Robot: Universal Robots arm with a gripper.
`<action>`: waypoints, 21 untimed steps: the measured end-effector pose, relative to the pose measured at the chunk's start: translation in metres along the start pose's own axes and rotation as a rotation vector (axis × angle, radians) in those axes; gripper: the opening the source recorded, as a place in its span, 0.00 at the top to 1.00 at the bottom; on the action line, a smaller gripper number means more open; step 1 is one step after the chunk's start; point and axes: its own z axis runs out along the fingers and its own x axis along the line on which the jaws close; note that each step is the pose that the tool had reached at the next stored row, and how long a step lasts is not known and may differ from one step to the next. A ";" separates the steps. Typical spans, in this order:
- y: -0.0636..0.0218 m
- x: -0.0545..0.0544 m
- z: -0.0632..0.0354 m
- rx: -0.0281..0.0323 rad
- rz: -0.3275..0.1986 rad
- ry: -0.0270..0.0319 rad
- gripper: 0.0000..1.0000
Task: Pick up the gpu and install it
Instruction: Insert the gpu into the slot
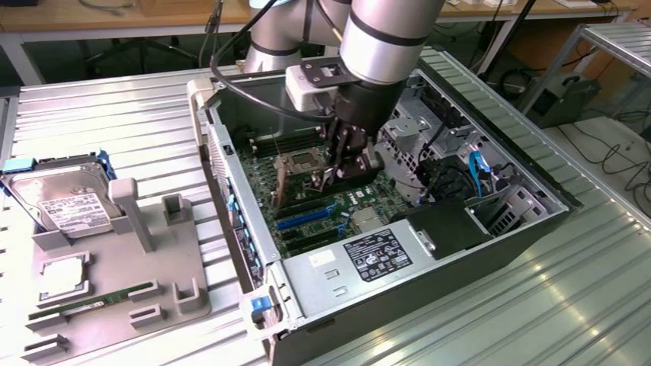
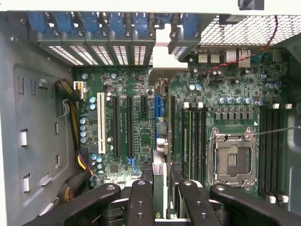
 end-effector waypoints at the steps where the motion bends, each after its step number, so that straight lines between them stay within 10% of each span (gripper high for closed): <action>1: 0.0000 0.000 0.0003 0.0007 0.011 -0.0004 0.74; 12: 0.0000 0.000 0.0015 0.0042 0.071 -0.0023 0.74; 21: 0.0000 0.000 0.0016 -0.0006 -0.012 0.0024 0.74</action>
